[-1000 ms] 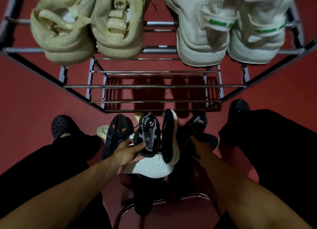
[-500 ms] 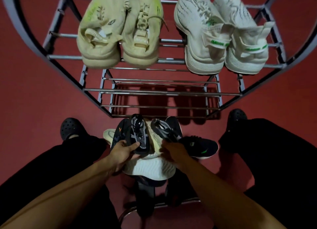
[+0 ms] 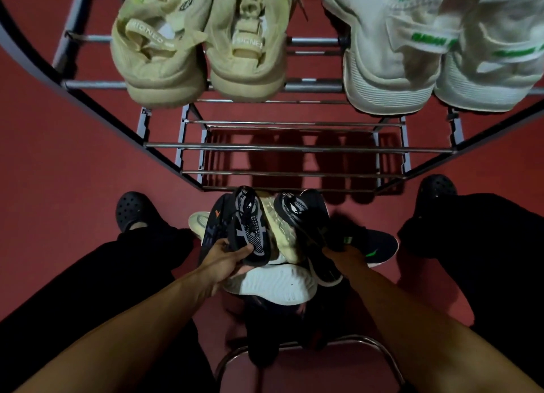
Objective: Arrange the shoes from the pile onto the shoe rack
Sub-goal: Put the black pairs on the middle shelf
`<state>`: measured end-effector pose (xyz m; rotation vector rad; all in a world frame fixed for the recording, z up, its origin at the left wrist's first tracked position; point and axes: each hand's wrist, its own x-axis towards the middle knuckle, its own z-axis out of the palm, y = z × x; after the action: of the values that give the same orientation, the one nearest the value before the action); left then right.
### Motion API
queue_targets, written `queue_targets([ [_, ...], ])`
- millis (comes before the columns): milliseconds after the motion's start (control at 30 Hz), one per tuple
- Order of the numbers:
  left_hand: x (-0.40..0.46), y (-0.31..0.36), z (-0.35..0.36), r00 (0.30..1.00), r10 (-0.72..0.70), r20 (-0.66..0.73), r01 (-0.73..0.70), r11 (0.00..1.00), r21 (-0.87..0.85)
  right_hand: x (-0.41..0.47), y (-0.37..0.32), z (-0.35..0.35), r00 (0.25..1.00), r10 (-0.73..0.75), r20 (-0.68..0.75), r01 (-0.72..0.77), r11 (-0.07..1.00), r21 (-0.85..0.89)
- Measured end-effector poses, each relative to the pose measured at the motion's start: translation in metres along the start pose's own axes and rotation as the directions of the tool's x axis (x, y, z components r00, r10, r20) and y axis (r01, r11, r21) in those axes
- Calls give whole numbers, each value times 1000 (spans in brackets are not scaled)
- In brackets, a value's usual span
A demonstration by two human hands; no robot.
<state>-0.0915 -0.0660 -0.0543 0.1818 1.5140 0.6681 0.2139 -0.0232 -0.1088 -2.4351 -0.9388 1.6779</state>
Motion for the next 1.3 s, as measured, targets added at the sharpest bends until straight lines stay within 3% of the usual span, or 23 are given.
queue_targets([
  [200,-11,6,17,999,-39,-12,38,998,-52,-19,-10,-2,992,-72,-99,68,997,-42],
  [267,-12,6,19,999,-47,-15,46,997,-60,-27,-9,0,998,-27,-49,35,984,174],
  [333,-14,7,19,998,-59,-15,58,996,-72,-37,-8,3,993,48,105,-90,889,449],
  [400,-15,8,17,998,-69,0,68,993,-98,-48,-7,4,972,53,229,-173,820,545],
  [533,-26,16,10,999,-45,25,47,997,-55,-66,-15,5,948,21,318,-191,836,515],
  [833,-76,45,10,999,-19,39,19,1000,20,-105,-43,-5,984,-12,177,-70,889,452],
  [1133,-155,61,22,991,61,121,-62,998,11,-192,-44,-34,915,-145,375,-90,835,543],
  [1300,-198,72,18,980,148,136,-148,989,-8,-226,-46,-43,885,-232,404,-14,854,520],
])
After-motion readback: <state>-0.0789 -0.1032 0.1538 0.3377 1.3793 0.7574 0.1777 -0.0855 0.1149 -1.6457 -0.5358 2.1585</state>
